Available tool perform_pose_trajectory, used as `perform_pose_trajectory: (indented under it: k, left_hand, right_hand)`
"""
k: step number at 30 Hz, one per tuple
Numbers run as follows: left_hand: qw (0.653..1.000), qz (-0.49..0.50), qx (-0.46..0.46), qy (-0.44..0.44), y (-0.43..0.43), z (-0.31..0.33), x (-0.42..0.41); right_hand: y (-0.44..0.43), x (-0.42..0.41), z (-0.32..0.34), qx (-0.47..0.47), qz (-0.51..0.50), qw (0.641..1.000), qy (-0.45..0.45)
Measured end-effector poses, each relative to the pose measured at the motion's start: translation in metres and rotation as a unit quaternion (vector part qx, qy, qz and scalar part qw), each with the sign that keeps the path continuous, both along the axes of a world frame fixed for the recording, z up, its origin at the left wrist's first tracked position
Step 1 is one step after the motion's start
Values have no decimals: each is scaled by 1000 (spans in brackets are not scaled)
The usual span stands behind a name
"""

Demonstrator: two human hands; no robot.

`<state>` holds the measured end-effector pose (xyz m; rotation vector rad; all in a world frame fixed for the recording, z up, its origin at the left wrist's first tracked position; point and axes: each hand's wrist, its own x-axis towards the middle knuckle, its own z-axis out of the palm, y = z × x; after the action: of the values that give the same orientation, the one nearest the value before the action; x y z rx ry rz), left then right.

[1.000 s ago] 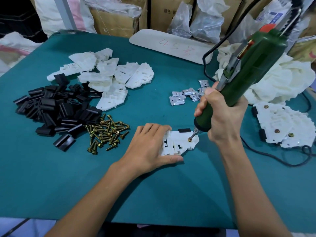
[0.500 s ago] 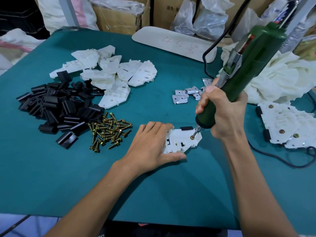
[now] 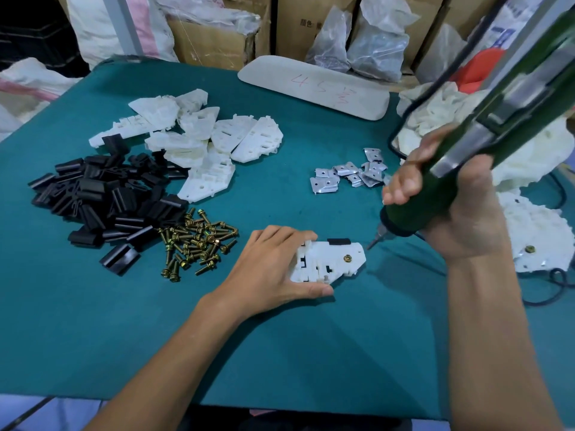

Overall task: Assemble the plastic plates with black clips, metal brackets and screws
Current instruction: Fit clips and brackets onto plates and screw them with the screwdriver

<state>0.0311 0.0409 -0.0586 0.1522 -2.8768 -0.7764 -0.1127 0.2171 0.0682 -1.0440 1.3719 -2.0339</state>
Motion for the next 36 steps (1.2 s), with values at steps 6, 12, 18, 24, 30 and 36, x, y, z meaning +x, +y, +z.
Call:
perform_pose_trajectory:
  k: [6, 12, 18, 24, 30, 36]
  left_hand:
    - [997, 42, 64, 10, 3, 3, 6]
    - [991, 88, 93, 29, 7, 10, 9]
    - [973, 118, 194, 43, 9, 14, 11]
    - [939, 144, 306, 63, 8, 13, 12]
    - [919, 145, 356, 85, 11, 11, 9]
    - [894, 104, 424, 100, 11, 10, 11]
  right_hand:
    - [31, 9, -16, 225, -231, 945, -57]
    - [59, 19, -65, 489, -261, 828, 85]
    - [51, 26, -78, 595, -259, 728, 222]
    - [40, 45, -68, 512, -319, 752, 266]
    - [7, 95, -68, 317, -83, 924, 198]
    - [1, 76, -68, 260, -282, 920, 80]
